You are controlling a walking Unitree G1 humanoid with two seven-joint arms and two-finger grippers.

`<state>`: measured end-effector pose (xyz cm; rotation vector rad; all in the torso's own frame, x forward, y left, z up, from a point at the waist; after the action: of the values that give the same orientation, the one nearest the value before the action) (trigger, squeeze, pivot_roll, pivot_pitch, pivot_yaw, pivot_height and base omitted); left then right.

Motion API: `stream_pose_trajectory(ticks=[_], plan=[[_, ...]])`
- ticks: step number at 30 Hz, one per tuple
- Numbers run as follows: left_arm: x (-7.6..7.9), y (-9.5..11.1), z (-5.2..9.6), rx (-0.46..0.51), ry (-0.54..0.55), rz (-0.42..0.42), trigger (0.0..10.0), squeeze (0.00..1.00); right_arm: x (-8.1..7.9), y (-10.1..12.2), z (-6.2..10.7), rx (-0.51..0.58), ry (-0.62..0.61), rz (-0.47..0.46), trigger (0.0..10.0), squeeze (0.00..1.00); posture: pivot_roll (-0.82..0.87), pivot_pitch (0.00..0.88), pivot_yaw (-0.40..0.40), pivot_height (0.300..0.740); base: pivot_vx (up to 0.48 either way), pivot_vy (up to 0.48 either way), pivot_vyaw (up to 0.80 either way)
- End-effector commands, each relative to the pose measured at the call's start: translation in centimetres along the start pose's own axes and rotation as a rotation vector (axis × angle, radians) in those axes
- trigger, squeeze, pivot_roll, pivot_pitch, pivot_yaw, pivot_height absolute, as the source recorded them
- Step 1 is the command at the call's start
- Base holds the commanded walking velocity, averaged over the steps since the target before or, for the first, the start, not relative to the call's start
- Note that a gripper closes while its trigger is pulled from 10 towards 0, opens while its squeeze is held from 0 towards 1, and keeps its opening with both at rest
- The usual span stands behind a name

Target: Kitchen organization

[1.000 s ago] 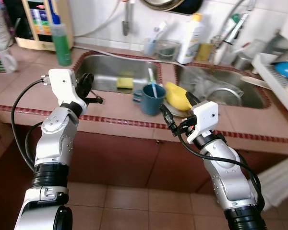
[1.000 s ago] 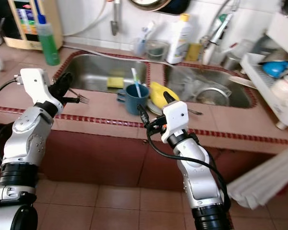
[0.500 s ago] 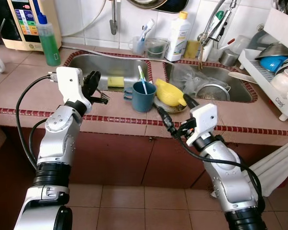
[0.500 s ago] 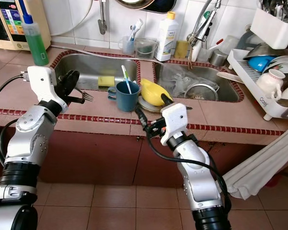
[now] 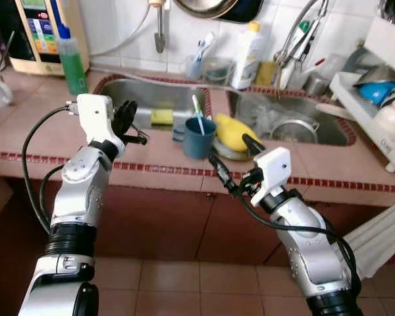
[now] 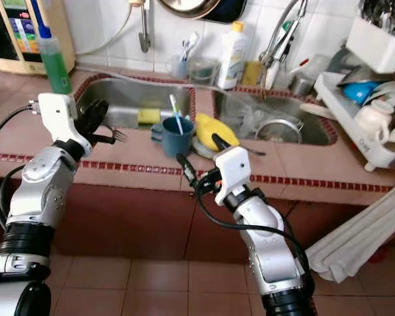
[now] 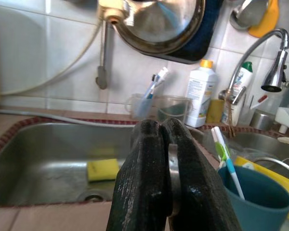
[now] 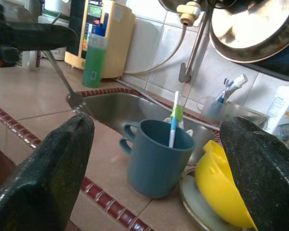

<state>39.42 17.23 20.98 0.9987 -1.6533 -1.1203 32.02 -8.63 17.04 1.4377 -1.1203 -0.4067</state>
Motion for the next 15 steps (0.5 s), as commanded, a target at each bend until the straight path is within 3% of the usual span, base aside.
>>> stream_pose_trajectory(ticks=[1,15], plan=[[0.59,0.48,-0.41,0.011,-0.022,0.000,10.0,0.00,0.16,0.01,0.22,-0.007,0.006,-0.002,10.0,0.00,-0.09,0.000,-0.073,0.740,0.480,0.000,0.00],[0.54,0.43,-0.35,0.014,-0.015,0.009,10.0,0.00,-0.51,0.03,0.56,-0.014,0.054,-0.010,10.0,0.00,-0.09,0.000,-0.079,0.740,0.480,0.000,0.00]])
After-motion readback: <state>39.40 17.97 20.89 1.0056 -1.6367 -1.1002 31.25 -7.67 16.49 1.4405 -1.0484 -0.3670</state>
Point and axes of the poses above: a point about 5 cm out from each wrist's last joint towards the gripper, its own z axis pointing back from the gripper into the wrist, its own y axis along the axis of the wrist's last joint, x = y × z, the point moved 3 cm from there along -z, pointing out of the wrist towards the gripper, and after that the axes turned 11 degrees about z, right-handed, at the moved point
